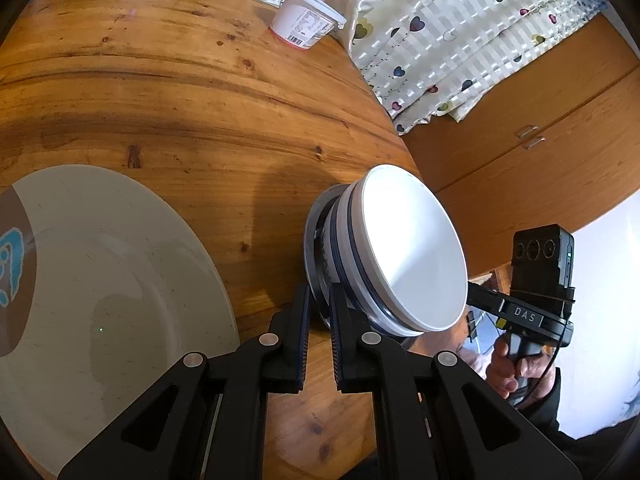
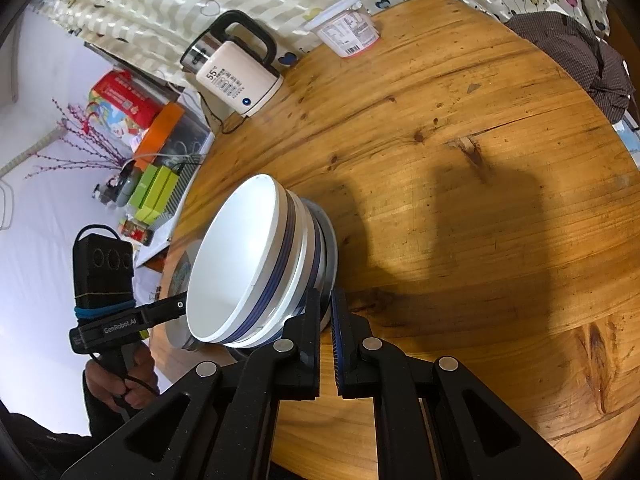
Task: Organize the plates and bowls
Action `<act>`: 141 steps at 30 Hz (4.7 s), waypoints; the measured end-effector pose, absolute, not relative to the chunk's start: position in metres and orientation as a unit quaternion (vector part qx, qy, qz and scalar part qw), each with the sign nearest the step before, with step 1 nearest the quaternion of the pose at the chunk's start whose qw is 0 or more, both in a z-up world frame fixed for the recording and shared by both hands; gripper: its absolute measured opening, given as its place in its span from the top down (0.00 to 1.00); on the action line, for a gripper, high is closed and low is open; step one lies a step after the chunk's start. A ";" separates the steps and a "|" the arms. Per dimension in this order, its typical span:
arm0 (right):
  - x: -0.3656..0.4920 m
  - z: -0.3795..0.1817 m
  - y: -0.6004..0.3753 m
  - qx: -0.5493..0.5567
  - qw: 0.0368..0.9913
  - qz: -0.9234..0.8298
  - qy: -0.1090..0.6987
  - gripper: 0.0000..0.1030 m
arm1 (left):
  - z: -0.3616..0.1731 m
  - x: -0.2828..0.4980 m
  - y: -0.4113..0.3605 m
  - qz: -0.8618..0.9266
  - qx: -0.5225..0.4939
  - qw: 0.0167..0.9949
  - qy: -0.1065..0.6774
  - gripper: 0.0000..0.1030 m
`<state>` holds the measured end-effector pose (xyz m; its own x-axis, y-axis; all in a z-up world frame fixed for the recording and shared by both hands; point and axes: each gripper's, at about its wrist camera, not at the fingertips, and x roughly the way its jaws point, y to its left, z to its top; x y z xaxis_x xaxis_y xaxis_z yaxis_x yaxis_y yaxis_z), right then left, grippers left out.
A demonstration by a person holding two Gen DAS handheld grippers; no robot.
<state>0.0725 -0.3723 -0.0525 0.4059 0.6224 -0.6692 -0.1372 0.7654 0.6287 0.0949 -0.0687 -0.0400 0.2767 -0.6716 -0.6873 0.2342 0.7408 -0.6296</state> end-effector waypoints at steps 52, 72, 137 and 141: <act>0.085 -0.066 -0.387 0.293 0.758 0.287 0.508 0.91 | -0.041 0.098 -0.064 -0.299 -0.230 0.762 0.527 0.91; 0.085 -0.066 -0.387 0.305 0.755 0.308 0.493 0.93 | -0.042 0.100 -0.064 -0.310 -0.226 0.762 0.521 0.92; 0.094 -0.035 -0.343 0.265 0.766 0.325 0.487 0.93 | -0.017 0.088 -0.021 -0.288 -0.241 0.791 0.483 0.92; 0.096 -0.030 -0.333 0.259 0.764 0.334 0.487 0.93 | -0.013 0.084 -0.010 -0.281 -0.245 0.796 0.477 0.92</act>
